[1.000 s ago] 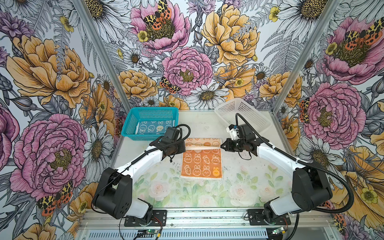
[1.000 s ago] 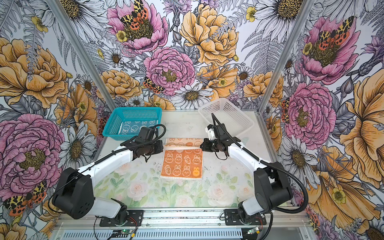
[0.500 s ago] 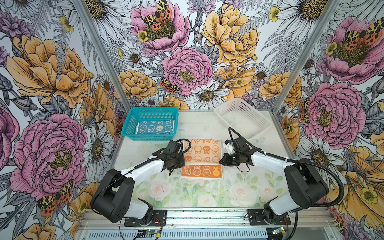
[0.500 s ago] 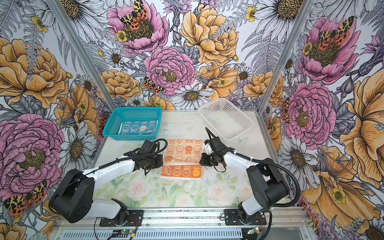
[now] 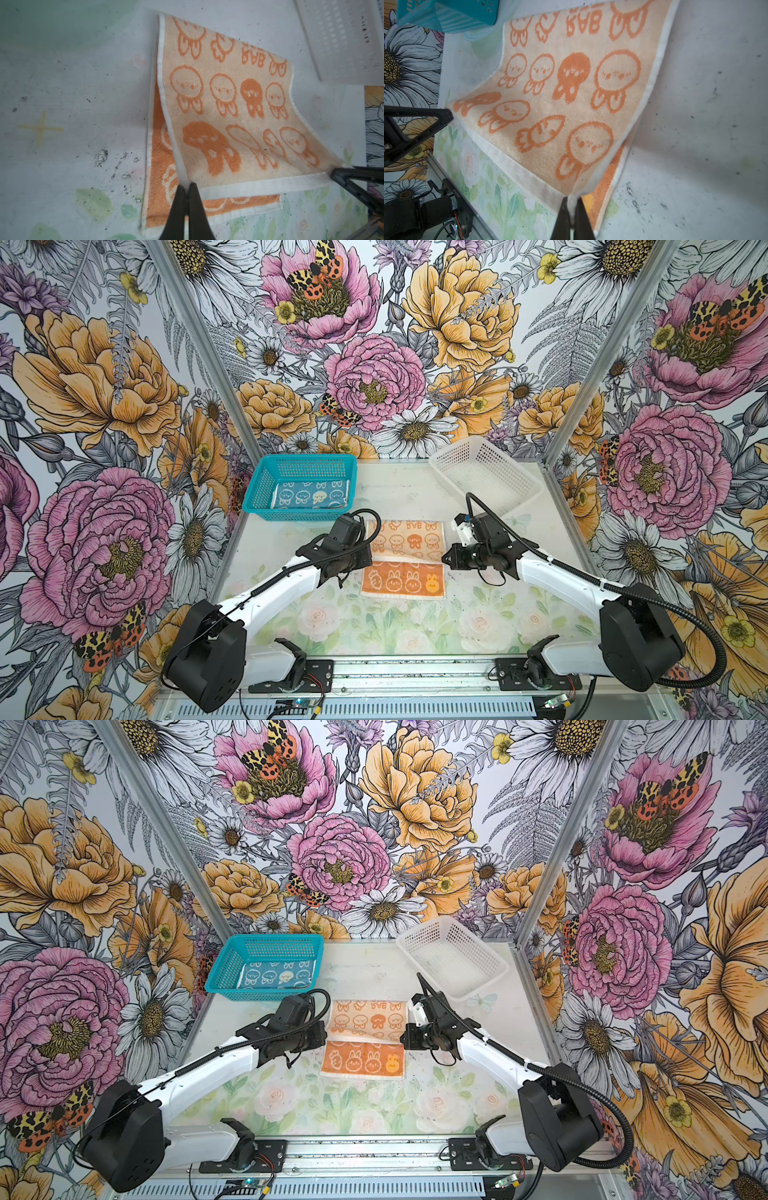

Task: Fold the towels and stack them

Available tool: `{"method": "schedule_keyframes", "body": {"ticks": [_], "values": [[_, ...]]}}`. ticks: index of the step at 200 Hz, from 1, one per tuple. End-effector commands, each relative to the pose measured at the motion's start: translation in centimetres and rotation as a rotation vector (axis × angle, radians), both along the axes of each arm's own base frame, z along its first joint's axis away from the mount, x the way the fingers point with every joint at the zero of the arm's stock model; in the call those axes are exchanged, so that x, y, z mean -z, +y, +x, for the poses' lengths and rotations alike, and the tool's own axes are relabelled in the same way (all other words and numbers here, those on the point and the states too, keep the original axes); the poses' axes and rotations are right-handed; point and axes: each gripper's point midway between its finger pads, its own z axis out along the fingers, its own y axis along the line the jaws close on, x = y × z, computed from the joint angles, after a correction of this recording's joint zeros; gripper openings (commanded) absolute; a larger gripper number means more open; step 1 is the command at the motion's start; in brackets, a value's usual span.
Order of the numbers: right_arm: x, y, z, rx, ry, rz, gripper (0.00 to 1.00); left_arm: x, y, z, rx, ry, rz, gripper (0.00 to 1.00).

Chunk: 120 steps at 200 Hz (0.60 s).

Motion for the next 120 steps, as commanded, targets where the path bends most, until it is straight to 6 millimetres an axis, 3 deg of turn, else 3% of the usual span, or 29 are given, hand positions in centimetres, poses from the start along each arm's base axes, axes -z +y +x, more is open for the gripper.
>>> {"method": "schedule_keyframes", "body": {"ticks": [1,31,65,96,120], "values": [[4.3,-1.2,-2.3,0.015,0.112,-0.088,0.0,5.0,1.4,-2.5,-0.049,0.115,0.091,0.0],[6.1,-0.9,-2.2,0.011,0.14,-0.096,0.0,8.1,1.7,-2.7,-0.066,0.172,0.093,0.0],[7.8,-0.6,-1.1,0.0,0.159,-0.133,0.0,9.0,2.1,-0.8,-0.074,0.185,0.094,0.0],[8.6,-1.2,2.1,0.025,0.151,-0.165,0.0,8.2,1.9,2.3,-0.067,0.162,0.08,0.0],[7.3,-1.3,5.7,0.046,0.128,-0.137,0.0,6.0,1.3,5.0,-0.055,0.125,0.047,0.0]]}}
